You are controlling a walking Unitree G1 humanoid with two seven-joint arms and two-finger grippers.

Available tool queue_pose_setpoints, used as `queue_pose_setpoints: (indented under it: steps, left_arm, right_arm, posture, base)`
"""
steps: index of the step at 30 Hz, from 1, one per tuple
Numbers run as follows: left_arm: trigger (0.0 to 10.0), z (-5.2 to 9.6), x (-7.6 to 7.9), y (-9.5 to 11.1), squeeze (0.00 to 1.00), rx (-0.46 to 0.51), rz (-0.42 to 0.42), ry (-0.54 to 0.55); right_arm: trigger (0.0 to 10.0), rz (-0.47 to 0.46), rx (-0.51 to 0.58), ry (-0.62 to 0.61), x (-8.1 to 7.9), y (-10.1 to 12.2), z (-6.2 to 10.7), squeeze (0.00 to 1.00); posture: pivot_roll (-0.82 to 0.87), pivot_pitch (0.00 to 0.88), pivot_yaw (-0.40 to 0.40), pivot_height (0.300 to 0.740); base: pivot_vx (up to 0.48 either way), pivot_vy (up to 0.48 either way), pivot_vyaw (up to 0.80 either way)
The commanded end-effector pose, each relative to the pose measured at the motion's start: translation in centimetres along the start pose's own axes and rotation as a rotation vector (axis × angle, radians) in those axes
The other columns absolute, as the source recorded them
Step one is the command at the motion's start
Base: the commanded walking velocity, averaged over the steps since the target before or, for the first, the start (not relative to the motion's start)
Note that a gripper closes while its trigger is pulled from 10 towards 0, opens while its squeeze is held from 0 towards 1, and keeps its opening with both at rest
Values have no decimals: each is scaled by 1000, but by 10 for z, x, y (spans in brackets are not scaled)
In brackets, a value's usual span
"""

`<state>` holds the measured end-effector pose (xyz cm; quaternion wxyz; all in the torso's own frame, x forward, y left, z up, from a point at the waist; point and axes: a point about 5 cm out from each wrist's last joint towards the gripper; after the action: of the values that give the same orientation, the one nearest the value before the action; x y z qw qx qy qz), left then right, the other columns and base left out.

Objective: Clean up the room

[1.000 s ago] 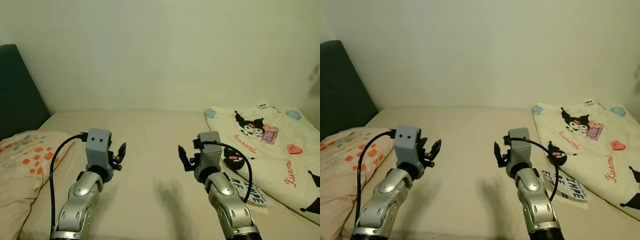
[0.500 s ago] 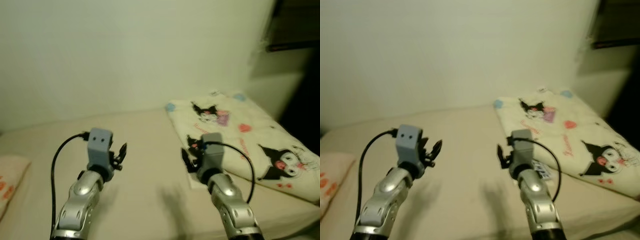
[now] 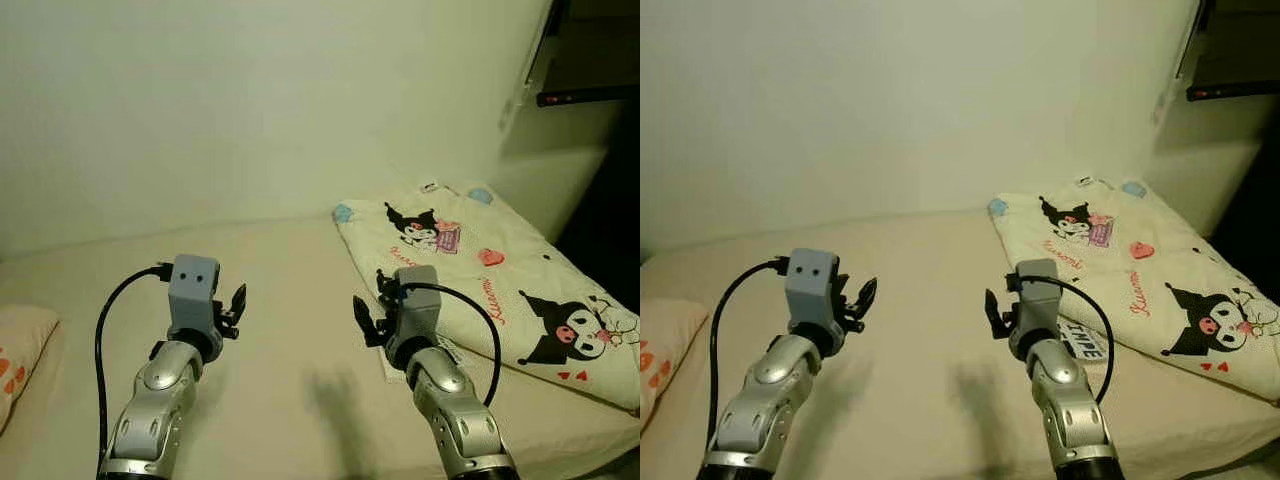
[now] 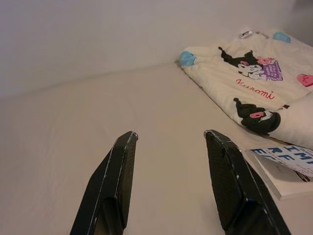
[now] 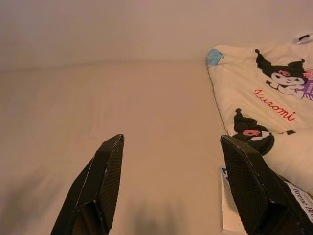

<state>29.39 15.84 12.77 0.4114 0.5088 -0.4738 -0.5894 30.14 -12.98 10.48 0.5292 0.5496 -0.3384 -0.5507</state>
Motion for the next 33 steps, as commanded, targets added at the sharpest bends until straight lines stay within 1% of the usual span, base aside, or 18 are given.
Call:
queue_pose_setpoints:
  steps: [1, 5, 17, 20, 24, 28, 33]
  left_arm:
    - [10000, 2, -3, -5, 0, -27, -5, 13]
    - [10000, 2, -3, -5, 0, -29, 2, 18]
    - [10000, 2, -3, -5, 0, -28, -15, 12]
    - [10000, 1, -5, -4, 0, -29, -22, 14]
    - [10000, 0, -5, -4, 0, -35, -38, -1]
    - [10000, 1, -5, -5, 0, -42, -36, 4]
    - [10000, 0, -4, -6, 0, -46, -50, 6]
  right_arm:
    - [10000, -1, -14, -5, 1, -1, 0, 0]
    - [10000, 0, -15, -8, 1, -1, 1, 0]
    - [10000, 1, -18, -16, 3, -2, 3, 0]
    - [10000, 1, -18, -16, 2, -2, 3, 0]
    - [10000, 1, -20, -15, 2, -3, 3, 0]
    - [10000, 1, -20, -15, 2, -3, 4, 0]
    - [10000, 1, -20, -18, 2, -3, 4, 0]
  posture:
    - [-92, 35, 22, 740]
    - [-94, 35, 23, 740]
    - [-96, 30, 25, 740]
    - [-96, 29, 24, 740]
    - [-95, 27, 24, 740]
    - [-96, 26, 26, 740]
    - [-96, 26, 26, 740]
  base:
    - [0, -450, 0]
    - [0, -448, 0]
    - [0, -385, 0]
    - [0, 0, 0]
    - [0, 450, 0]
    - [0, 480, 0]
    - [0, 0, 0]
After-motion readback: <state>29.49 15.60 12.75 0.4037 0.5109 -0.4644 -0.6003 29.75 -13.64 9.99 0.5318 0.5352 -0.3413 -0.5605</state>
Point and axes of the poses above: a point about 5 cm out from each wrist's last joint towards the gripper, its own z axis pointing back from the gripper into the wrist, its own y axis along the axis of the wrist's last joint, x = y × z, and after that the axes turned 12 degrees about -z, right-handed
